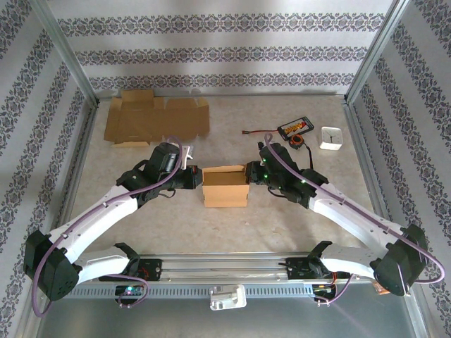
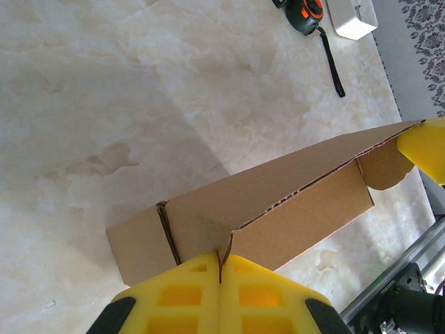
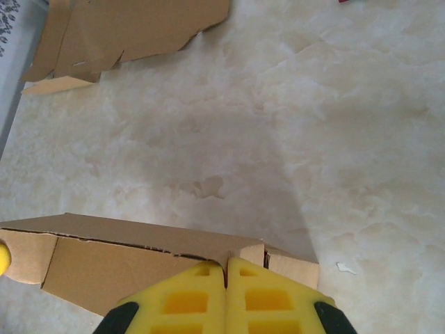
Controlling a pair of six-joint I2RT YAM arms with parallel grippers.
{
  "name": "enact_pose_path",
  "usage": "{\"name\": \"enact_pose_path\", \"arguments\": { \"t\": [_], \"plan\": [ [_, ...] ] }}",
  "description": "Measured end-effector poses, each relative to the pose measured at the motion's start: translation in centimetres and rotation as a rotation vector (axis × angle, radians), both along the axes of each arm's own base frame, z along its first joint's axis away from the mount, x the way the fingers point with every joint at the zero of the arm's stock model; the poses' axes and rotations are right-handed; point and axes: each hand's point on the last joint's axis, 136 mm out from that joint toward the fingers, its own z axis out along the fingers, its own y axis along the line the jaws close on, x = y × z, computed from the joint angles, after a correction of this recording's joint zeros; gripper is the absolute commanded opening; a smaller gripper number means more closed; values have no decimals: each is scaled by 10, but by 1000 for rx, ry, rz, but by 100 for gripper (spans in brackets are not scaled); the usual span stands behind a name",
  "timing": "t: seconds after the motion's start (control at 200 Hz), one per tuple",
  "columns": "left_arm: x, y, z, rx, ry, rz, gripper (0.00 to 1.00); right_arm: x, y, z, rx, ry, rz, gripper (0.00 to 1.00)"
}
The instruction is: Fold the paper box
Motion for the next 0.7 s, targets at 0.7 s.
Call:
{"name": "enact_pose_path", "arguments": {
  "t": [0.7],
  "plan": [
    [-6, -1, -3, 18, -38, 7, 0, -19, 1, -5, 109, -68, -69, 9]
  ]
}}
